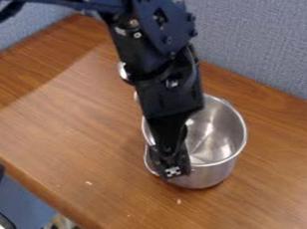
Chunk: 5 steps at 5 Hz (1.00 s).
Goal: Move the red object from the metal pot to the table
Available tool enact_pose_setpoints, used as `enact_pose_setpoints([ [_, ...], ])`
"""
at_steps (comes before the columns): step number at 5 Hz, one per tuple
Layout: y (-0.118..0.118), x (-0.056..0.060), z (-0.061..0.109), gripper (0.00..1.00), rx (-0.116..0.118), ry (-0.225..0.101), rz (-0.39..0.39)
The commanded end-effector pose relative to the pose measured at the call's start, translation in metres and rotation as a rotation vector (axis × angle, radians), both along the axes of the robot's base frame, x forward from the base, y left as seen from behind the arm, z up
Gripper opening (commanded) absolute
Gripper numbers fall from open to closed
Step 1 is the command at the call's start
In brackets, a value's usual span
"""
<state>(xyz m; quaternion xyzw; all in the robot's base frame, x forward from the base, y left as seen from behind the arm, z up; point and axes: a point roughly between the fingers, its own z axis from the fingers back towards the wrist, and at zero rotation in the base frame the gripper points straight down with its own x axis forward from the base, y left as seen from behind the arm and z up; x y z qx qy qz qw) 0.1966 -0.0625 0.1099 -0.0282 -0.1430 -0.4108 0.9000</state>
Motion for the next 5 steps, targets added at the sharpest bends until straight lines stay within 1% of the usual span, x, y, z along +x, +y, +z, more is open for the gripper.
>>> enact_pose_setpoints([
  [1,0.000,0.007,-0.003,1.00,-0.027,-0.008,0.020],
  [2,0.001,0.012,-0.009,1.00,-0.039,-0.002,0.039],
  [3,0.003,0.019,-0.015,1.00,-0.056,-0.006,0.080],
  [5,0.007,0.029,-0.025,1.00,-0.075,-0.030,0.142],
])
